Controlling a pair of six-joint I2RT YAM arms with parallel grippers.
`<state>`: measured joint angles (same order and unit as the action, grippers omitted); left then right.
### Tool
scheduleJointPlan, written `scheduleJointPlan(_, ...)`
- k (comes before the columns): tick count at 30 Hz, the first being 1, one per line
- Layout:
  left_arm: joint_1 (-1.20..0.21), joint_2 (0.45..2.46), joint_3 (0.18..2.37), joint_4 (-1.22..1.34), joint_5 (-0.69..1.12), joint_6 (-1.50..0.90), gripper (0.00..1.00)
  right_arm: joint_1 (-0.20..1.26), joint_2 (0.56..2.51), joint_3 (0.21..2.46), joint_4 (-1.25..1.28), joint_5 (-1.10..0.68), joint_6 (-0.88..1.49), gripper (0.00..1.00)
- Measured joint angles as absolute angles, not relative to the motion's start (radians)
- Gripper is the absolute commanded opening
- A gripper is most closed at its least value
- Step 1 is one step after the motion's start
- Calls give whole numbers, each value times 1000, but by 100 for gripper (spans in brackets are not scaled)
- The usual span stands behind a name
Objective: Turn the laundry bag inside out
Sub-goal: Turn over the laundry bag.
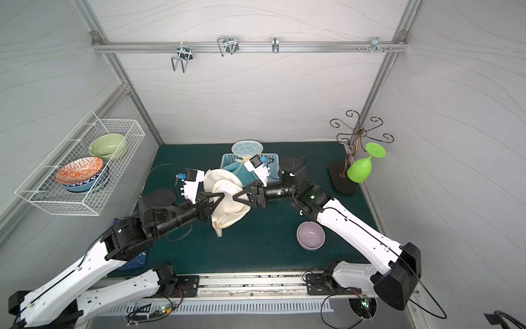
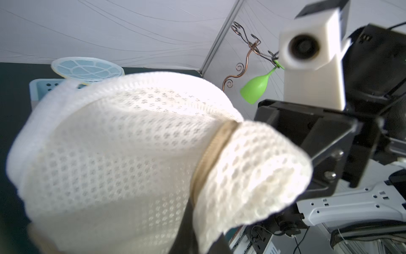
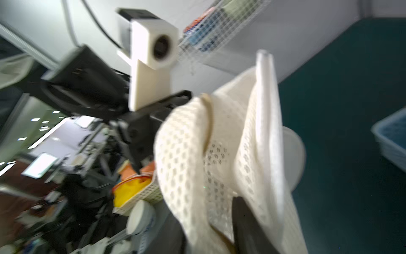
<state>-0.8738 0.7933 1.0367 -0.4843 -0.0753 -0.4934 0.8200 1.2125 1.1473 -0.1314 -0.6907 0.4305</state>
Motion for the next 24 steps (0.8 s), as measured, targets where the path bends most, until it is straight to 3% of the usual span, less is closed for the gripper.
scheduleJointPlan(5, -905, 842, 1112, -546, -143, -528, 0, 896, 1215, 1147, -265, -417, 382, 64)
scheduleJointPlan(7, -915, 865, 1118, -565, -154, -531, 0, 928, 1215, 1146, -300, -301, 360, 79)
scheduleJointPlan(10, -919, 880, 1118, -606, -162, -532, 0, 950, 1212, 1126, -308, -167, 339, 81)
scheduleJointPlan(16, -919, 878, 1120, -633, -159, -535, 0, 945, 1177, 979, -207, -4, 306, 77)
scheduleJointPlan(18, -919, 878, 1120, -633, -155, -535, 0, 931, 1178, 950, -178, -4, 300, 70)
scheduleJointPlan(21, -919, 879, 1120, -633, -145, -535, 0, 890, 1189, 936, -126, -73, 305, 68)
scheduleJointPlan(24, -919, 881, 1120, -633, -141, -536, 0, 861, 1207, 933, -60, -147, 315, 50)
